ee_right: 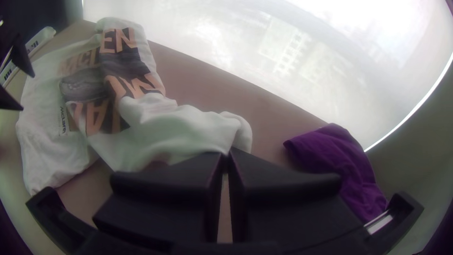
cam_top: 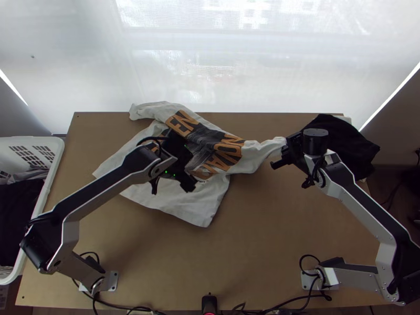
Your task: Fold the t-shirt
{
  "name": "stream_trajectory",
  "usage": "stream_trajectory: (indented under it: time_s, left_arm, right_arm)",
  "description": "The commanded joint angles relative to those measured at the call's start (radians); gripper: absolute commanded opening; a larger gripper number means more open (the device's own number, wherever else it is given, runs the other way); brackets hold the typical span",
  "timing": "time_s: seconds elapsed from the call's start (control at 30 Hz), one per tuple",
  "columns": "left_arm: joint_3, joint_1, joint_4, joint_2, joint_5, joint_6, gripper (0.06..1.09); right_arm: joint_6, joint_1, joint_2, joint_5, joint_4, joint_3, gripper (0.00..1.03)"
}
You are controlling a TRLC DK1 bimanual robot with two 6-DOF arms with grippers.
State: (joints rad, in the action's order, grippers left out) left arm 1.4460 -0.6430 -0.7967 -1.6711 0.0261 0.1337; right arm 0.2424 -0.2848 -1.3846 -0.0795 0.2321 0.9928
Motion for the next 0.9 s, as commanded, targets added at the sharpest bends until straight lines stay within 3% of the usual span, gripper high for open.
stream_trajectory:
  time_s: [0.0, 0.37, 0.87]
  left_arm:
    - [-0.18, -0.233, -0.026, 0.103, 0.041, 0.001, 1.04]
    - [-0.268, -0.4, 0.011, 0.06, 0.103, 0.035, 1.04]
    - [-0.191, -0.412, 0.076, -0.091, 0.158, 0.04, 1.04]
  right_arm:
    - [-0.023, 0.007, 0.004, 0.006, -0.013, -0.002, 0.03]
    - [-0.097, 0.006, 0.007, 0.006, -0.04, -0.01, 0.03]
    - [-0.129, 0.007, 0.022, 0.006, -0.045, -0.046, 0.03]
